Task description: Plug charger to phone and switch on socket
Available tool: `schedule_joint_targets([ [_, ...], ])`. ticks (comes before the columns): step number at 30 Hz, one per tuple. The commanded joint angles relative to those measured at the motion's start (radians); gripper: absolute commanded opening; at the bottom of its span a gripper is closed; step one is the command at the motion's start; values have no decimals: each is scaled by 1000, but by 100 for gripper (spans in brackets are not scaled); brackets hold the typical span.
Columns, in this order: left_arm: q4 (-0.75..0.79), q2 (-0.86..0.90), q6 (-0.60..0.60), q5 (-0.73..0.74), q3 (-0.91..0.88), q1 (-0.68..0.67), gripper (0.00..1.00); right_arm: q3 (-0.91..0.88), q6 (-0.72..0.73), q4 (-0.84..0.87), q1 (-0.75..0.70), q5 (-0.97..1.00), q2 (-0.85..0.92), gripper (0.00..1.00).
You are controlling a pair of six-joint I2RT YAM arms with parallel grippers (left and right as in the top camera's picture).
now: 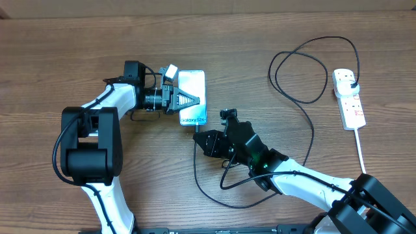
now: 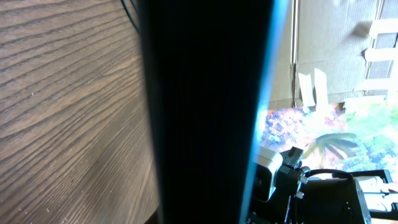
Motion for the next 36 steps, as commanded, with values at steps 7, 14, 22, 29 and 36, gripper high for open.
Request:
schedule_joint_targets([
  [7,0,-39,-63,56,1,-7,4,-5,39,6,-1,-35,-3,4],
  [14,0,-39,-84,55,1,-7,4,-5,33,10,0,-89,-3,4],
  [22,1,-39,-84,51,1,-7,4,-5,-12,19,0,-118,-3,4],
  [29,0,-39,-84,51,0,-7,4,-5,-29,35,0,-116,-3,4],
  [36,0,-39,-84,53,1,-7,4,-5,-29,24,0,-89,-3,4],
])
